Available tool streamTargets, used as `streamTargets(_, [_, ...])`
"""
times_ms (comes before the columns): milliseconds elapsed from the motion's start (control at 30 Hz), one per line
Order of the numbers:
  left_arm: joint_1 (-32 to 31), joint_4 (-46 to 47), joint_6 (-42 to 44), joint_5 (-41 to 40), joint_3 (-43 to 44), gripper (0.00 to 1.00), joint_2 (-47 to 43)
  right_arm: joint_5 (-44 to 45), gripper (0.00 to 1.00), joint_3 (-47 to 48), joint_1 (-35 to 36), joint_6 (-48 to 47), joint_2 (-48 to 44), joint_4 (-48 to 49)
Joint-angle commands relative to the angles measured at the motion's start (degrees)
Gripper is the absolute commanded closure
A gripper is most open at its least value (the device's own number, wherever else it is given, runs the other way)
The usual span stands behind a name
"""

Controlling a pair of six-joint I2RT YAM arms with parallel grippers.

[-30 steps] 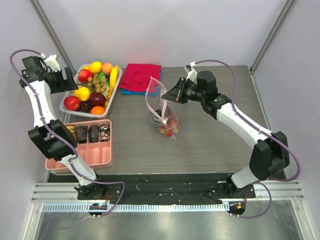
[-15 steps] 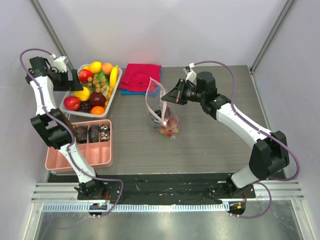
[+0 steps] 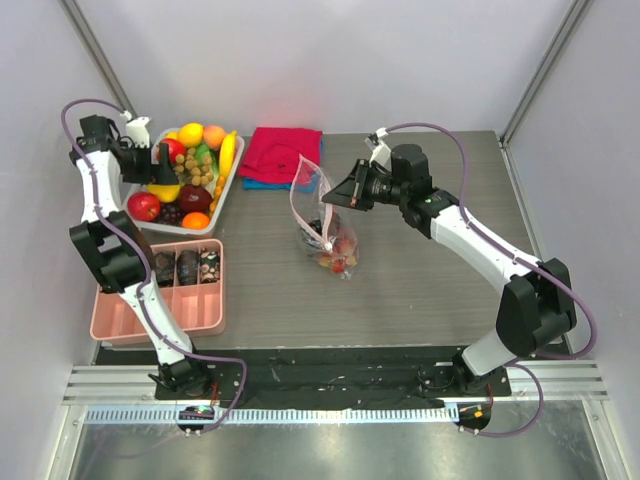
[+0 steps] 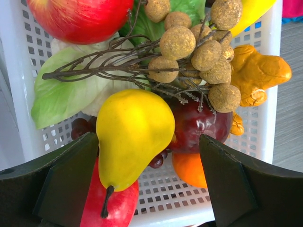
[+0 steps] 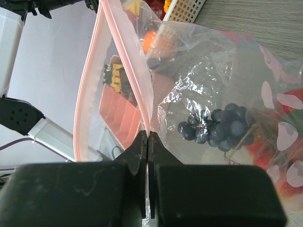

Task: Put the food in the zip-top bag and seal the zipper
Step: Pick up the fake fruit from the bin.

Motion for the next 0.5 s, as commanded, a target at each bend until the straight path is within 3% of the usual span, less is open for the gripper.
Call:
streamTargets(0, [-0.2, 2.9, -1.3, -1.2, -0.2, 0.08, 1.0, -0.4, 0.99, 0.8, 0.2, -0.2, 0.2, 2.8])
streamTargets(467, [-0.7, 4.5, -2.9, -3.2, -1.0, 0.15, 2.2, -0.4, 0.99, 1.4, 0.3, -0.1, 0.8, 2.9])
